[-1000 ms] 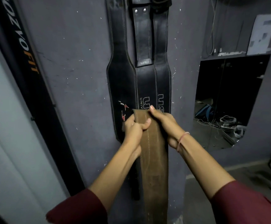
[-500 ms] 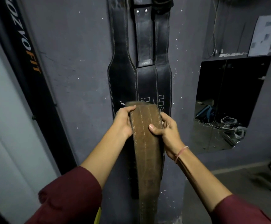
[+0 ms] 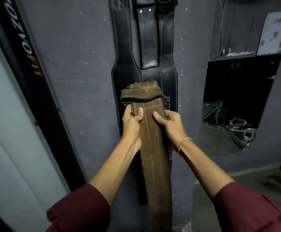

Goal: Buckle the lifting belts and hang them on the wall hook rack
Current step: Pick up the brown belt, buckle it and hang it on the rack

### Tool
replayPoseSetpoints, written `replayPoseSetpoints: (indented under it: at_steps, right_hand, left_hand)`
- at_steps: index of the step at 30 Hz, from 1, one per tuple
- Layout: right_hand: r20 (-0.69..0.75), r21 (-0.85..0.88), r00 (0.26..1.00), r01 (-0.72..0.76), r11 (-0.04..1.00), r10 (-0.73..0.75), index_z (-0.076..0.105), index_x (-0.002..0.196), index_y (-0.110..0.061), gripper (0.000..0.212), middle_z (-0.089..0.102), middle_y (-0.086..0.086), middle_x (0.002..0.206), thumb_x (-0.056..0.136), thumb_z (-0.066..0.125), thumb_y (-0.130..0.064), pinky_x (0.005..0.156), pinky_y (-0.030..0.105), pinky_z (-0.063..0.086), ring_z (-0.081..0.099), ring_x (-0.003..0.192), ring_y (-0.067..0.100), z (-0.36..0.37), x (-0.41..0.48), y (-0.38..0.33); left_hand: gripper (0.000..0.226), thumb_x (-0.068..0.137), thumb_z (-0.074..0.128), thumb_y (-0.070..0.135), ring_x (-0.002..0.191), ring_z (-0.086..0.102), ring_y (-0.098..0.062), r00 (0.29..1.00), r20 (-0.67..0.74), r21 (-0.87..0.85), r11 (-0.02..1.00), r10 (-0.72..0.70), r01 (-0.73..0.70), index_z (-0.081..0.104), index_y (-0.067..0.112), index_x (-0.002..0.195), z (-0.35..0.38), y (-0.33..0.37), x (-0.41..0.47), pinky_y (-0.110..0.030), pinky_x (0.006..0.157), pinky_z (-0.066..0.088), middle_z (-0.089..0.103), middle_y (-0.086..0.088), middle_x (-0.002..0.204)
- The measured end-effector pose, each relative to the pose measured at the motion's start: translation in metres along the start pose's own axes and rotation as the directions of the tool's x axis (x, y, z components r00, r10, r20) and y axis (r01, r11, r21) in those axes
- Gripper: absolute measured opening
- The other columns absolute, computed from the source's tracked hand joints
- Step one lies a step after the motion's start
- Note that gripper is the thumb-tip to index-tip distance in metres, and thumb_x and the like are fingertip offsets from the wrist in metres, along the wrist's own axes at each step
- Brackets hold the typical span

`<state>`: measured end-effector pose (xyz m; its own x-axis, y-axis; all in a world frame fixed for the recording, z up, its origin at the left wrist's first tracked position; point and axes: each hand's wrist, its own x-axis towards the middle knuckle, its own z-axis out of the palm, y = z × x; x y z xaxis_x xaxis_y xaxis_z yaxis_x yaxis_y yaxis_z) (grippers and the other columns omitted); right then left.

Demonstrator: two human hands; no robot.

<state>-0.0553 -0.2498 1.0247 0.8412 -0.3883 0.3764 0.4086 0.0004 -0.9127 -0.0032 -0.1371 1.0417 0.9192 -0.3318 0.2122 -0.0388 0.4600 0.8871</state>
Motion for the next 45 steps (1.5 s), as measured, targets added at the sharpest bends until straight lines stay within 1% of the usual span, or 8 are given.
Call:
replayPoseSetpoints:
  at_steps: [9, 15, 23, 30, 34, 38, 41, 45]
  right_hand:
    - [0.15, -0.169, 0.931, -0.307, 0.937, 0.333, 0.065, 0.114, -0.006, 0.027, 0.074, 0.007, 0.112, 0.089, 0.07, -0.016, 0.086, 0.029, 0.058, 0.071, 0.104, 0.02, -0.022, -0.069, 0.102]
    - [0.006, 0.114, 1.0, 0.009, 0.993, -0.01, 0.057, 0.125, 0.001, 0.034, 0.07, 0.012, 0.115, 0.099, 0.055, -0.021, 0.089, 0.035, 0.057, 0.069, 0.099, 0.02, 0.016, -0.012, -0.001]
    - [-0.212, 0.268, 0.977, 0.049, 0.962, 0.01, 0.061, 0.104, 0.013, 0.03, 0.067, 0.02, 0.093, 0.087, 0.07, -0.009, 0.074, 0.034, 0.058, 0.065, 0.083, 0.027, 0.032, 0.022, -0.036]
    - [-0.283, 0.231, 0.955, 0.151, 0.961, -0.082, 0.063, 0.096, 0.002, 0.018, 0.065, 0.013, 0.085, 0.084, 0.072, -0.007, 0.084, 0.043, 0.055, 0.062, 0.08, 0.023, 0.04, 0.02, -0.051]
    - [-0.283, 0.175, 0.95, 0.185, 0.967, -0.13, 0.063, 0.098, 0.005, 0.018, 0.064, 0.011, 0.084, 0.086, 0.07, -0.007, 0.08, 0.037, 0.055, 0.063, 0.075, 0.017, 0.04, 0.016, -0.054]
    - [-0.265, 0.1, 0.948, 0.21, 0.973, -0.177, 0.064, 0.094, 0.0, 0.01, 0.067, 0.007, 0.085, 0.088, 0.068, -0.007, 0.082, 0.037, 0.054, 0.062, 0.08, 0.017, 0.039, 0.008, -0.049]
    - [-0.254, 0.047, 0.946, 0.221, 0.974, -0.202, 0.064, 0.1, -0.001, 0.013, 0.07, 0.005, 0.089, 0.089, 0.067, -0.007, 0.085, 0.038, 0.055, 0.065, 0.084, 0.016, 0.033, 0.005, -0.043]
    - [-0.173, -0.016, 0.954, 0.248, 0.969, -0.247, 0.062, 0.102, -0.005, 0.014, 0.069, 0.005, 0.092, 0.09, 0.067, -0.009, 0.086, 0.039, 0.054, 0.066, 0.087, 0.016, 0.026, 0.005, -0.04]
  left_hand:
    - [0.018, 0.092, 0.059, 0.002, 0.101, 0.059, -0.028, 0.985, -0.07, 0.065, 0.986, 0.16, -0.156, 0.059, 0.019, 0.094, -0.011, 0.006, 0.004, -0.062, 0.107, 0.04, 0.064, -0.013, 0.105]
    - [0.026, 0.096, 0.053, -0.003, 0.116, 0.062, -0.035, 0.979, -0.001, 0.065, 0.976, 0.206, -0.206, 0.06, 0.019, 0.108, -0.007, 0.003, -0.002, -0.053, 0.102, 0.049, 0.065, -0.017, 0.121]
    - [0.062, 0.095, 0.061, 0.035, 0.135, 0.047, -0.009, 0.944, 0.138, 0.421, 0.845, 0.299, -0.329, 0.031, 0.02, 0.148, -0.028, -0.03, -0.024, -0.037, 0.114, 0.039, 0.05, 0.004, 0.146]
    - [0.023, 0.087, 0.072, 0.01, 0.098, 0.072, -0.017, 0.992, 0.1, 0.38, 0.919, 0.072, -0.105, 0.068, 0.019, 0.108, -0.065, -0.084, -0.054, -0.05, 0.094, 0.055, 0.077, 0.001, 0.101]
    - [0.037, 0.08, 0.066, -0.009, 0.092, 0.072, -0.015, 0.989, 0.134, 0.244, 0.965, 0.063, -0.094, 0.063, 0.016, 0.108, -0.043, -0.039, -0.039, -0.027, 0.077, 0.059, 0.076, 0.004, 0.094]
    - [0.014, 0.083, 0.052, 0.005, 0.082, 0.068, -0.016, 0.981, 0.139, -0.116, 0.986, 0.137, -0.122, 0.062, 0.006, 0.093, -0.019, 0.029, -0.023, -0.024, 0.07, 0.058, 0.073, -0.001, 0.082]
    - [0.047, 0.097, 0.048, 0.044, 0.104, 0.07, -0.024, 0.98, 0.179, 0.03, 0.995, 0.086, -0.093, 0.069, 0.006, 0.114, -0.01, 0.061, -0.01, -0.035, 0.096, 0.054, 0.074, -0.013, 0.108]
    - [0.039, 0.103, 0.046, 0.039, 0.08, 0.073, -0.017, 0.987, -0.011, 0.185, 0.97, 0.159, -0.155, 0.072, 0.011, 0.097, 0.0, 0.059, 0.002, -0.03, 0.078, 0.057, 0.076, -0.007, 0.086]
